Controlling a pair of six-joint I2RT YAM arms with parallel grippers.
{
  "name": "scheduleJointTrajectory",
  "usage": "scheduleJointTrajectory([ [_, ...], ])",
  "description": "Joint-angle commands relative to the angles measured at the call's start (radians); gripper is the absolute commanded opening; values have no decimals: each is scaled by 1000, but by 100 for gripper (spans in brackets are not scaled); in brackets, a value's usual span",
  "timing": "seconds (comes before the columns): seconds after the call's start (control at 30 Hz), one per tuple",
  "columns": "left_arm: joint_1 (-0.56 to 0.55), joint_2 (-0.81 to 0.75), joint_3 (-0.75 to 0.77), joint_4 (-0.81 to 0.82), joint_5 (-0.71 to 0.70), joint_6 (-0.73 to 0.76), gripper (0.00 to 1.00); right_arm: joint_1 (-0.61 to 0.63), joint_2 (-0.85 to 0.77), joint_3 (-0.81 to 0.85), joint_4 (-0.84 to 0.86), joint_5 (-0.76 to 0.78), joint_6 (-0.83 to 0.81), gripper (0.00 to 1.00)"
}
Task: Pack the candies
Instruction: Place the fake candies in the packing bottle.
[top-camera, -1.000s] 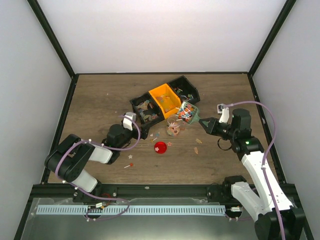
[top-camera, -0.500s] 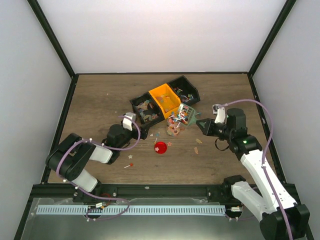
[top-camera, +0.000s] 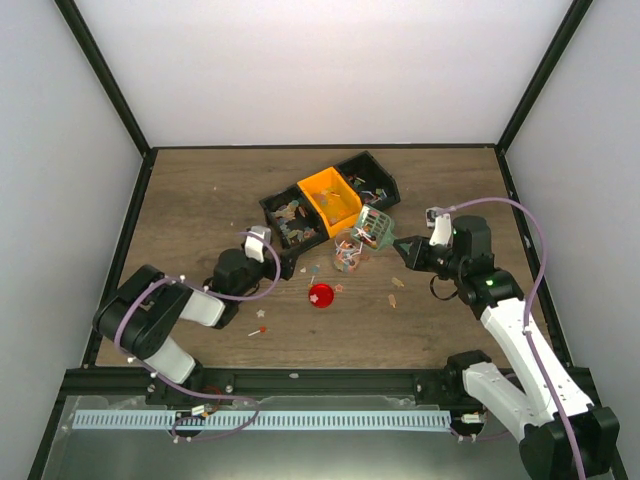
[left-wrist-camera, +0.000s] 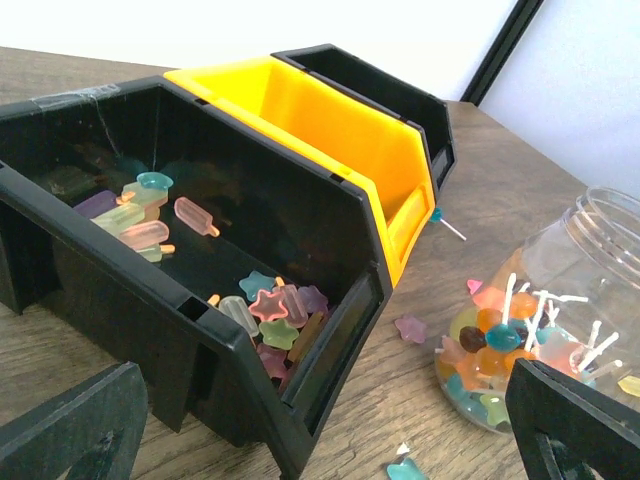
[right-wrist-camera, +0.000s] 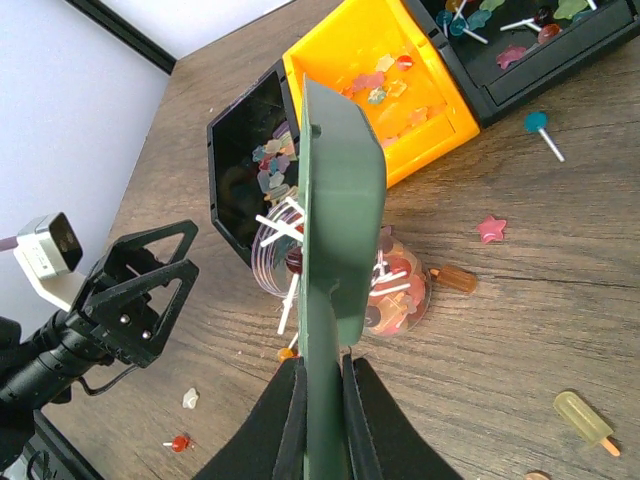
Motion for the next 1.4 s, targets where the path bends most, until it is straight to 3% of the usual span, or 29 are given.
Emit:
scheduleJointTrajectory([
  [0.0, 7, 20, -5, 47, 18, -10, 100, 9, -4, 63, 14, -2, -13, 1],
  [0.7, 12, 41, -2, 55, 22, -14, 100, 14, 14, 105, -48, 42, -67, 1],
  [1.0, 14, 42, -12, 76, 26, -9, 100, 93, 39, 127, -59, 131, -67, 1],
  [1.37, 16, 47, -12, 76, 27, -9, 100, 97, 45, 157, -85, 164, -86, 1],
])
